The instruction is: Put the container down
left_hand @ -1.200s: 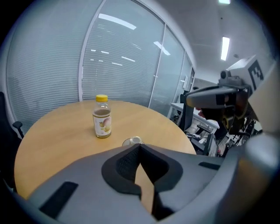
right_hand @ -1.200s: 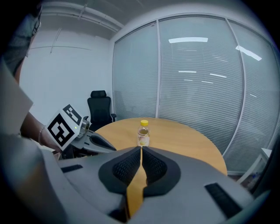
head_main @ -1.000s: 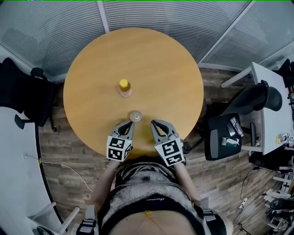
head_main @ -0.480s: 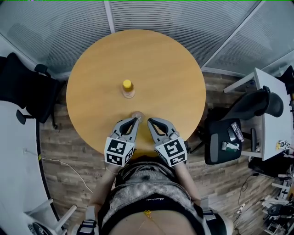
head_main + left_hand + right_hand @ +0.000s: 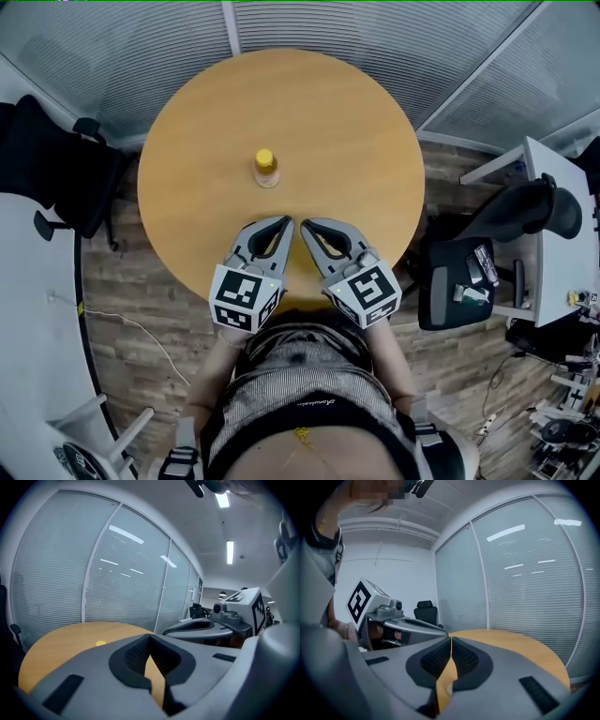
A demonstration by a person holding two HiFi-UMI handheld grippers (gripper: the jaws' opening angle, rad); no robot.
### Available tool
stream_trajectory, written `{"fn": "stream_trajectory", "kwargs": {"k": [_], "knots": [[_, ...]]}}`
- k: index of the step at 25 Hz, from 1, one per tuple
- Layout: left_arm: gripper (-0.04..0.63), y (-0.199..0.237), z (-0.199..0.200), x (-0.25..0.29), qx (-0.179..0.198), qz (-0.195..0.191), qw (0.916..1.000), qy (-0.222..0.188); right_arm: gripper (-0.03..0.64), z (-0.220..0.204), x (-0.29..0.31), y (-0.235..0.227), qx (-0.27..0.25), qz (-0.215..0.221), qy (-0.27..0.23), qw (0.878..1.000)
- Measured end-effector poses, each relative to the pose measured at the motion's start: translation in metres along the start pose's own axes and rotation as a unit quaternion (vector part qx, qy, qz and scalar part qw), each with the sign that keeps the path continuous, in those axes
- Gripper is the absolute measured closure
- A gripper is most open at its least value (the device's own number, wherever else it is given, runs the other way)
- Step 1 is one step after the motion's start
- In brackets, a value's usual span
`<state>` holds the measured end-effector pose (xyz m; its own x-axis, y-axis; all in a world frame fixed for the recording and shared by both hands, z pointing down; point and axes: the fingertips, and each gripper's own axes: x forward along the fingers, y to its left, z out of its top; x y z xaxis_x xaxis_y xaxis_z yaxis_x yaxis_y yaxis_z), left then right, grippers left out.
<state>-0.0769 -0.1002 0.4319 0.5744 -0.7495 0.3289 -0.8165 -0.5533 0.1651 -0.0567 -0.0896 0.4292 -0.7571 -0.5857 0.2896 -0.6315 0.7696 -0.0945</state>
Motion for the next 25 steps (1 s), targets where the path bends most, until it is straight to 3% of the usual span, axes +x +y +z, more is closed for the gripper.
{"fn": "stream_trajectory", "kwargs": {"k": [25], "knots": [[0.575, 0.01, 0.008, 0.005, -0.013, 0.013, 0.9998, 0.005, 0.597, -0.001, 0.011, -0.005, 0.012, 0.017, 0.015, 1.0]]}}
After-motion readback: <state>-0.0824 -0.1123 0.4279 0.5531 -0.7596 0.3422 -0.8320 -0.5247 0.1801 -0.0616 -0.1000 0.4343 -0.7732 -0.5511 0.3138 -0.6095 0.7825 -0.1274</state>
